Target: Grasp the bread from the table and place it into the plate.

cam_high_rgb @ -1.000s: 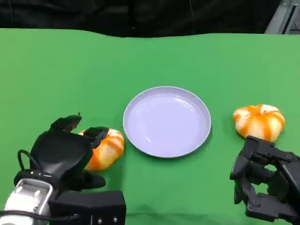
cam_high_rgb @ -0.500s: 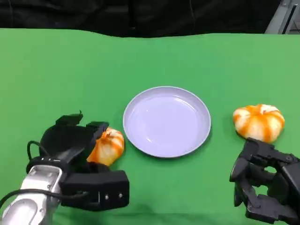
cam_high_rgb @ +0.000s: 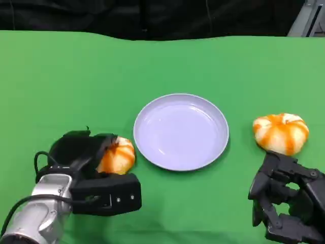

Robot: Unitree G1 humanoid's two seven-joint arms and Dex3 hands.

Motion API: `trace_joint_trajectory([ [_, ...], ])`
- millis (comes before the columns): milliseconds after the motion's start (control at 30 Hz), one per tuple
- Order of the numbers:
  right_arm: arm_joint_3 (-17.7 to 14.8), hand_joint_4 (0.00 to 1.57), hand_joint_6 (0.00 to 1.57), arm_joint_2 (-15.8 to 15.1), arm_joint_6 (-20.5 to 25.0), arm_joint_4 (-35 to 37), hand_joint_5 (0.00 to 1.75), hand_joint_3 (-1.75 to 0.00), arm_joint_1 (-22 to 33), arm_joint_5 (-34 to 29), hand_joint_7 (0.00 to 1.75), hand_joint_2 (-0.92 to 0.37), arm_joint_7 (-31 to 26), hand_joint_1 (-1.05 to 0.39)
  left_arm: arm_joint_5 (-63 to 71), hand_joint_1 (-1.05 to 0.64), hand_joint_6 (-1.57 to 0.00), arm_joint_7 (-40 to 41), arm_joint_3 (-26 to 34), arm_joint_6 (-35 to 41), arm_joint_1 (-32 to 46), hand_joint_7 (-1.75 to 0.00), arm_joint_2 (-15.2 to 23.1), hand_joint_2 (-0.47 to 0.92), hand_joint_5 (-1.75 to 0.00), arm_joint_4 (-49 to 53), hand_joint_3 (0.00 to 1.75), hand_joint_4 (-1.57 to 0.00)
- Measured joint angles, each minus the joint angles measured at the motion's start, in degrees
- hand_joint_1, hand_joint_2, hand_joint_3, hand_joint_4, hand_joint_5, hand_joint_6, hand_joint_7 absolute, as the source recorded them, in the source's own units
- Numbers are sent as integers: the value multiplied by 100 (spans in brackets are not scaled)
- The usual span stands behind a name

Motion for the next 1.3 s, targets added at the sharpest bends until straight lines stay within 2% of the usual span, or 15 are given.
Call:
trace_joint_trajectory([
  [367, -3, 77, 62, 0, -80, 1, 175, -105, 6, 74, 163, -69, 13, -5, -182, -83, -48, 252, -231, 40, -111, -1, 0, 92, -2, 348, 57, -35],
  [400, -3, 77, 62, 0, -79, 1, 175, -105, 6, 76, 163, -69, 14, -4, -203, -78, -49, 260, -247, 40, -119, -1, 0, 92, -3, 362, 56, -38],
  [500, -2, 76, 62, 0, -110, 17, 175, -104, 5, 68, 162, -68, 13, -3, -278, -35, -70, 304, -270, 8, -125, -5, 7, 92, -9, 382, 38, -69],
  [567, 0, 76, 62, 0, -193, 46, 175, -104, 4, 42, 162, -68, 8, -3, -299, -28, -75, 462, -270, -103, -125, -6, 9, 92, -10, 392, 34, -76],
  [600, 2, 75, 62, 0, -224, 46, 175, -104, 2, 36, 162, -69, 3, -4, -304, -17, -92, 559, -270, -155, -125, -10, 9, 91, -30, 395, 27, -93],
  [633, 3, 75, 62, 0, -233, 46, 175, -103, -1, 34, 161, -69, -1, -4, -372, -13, -111, 709, -247, -262, -124, -21, 5, 92, -95, 426, 29, -90],
  [667, 5, 75, 62, 0, -231, 46, 175, -103, 0, 35, 161, -69, -4, -4, -467, -11, -117, 900, -209, -414, -124, -27, 3, 92, -122, 466, 29, -86],
  [700, 8, 75, 62, -1, -225, 45, 175, -103, -1, 35, 161, -69, -4, -4, -524, -11, -104, 1093, -179, -562, -124, -65, 3, 92, -148, 512, 25, -79],
  [733, 11, 75, 62, -1, -225, 45, 175, -103, 0, 32, 161, -68, -5, -4, -543, -12, -80, 1303, -149, -707, -124, -114, 5, 92, -164, 574, 20, -74],
  [767, 13, 75, 62, -1, -225, 44, 175, -103, 0, 24, 161, -69, -8, -4, -558, -11, -69, 1489, -132, -818, -124, -137, 11, 92, -169, 627, 19, -72],
  [833, 18, 76, 62, -1, -226, 44, 175, -103, -1, 8, 161, -69, -19, -4, -594, -10, -55, 1754, -96, -988, -124, -164, 35, 92, -173, 681, 25, -72],
  [900, 27, 76, 62, 1, -226, 44, 175, -102, -2, 4, 161, -69, -26, -4, -671, -9, -52, 1886, -31, -1097, -124, -172, 62, 92, -174, 690, 32, -72],
  [1067, 35, 75, 62, 1, -227, 44, 175, -102, -14, -7, 161, -69, -28, -5, -747, -8, -53, 1897, 177, -972, -123, -175, 163, 90, -175, 457, 36, -75],
  [1167, 31, 76, 63, -1, -237, 46, 175, -102, -17, -20, 161, -69, -25, -4, -808, -9, -69, 1875, 296, -913, -120, -157, 226, 85, -175, 238, 44, -80],
  [1300, 21, 76, 63, -1, -244, 49, 175, -102, -19, -20, 161, -69, -24, -4, -922, -8, -63, 1826, 469, -906, -121, -164, 348, 82, -175, -173, 43, -78],
])
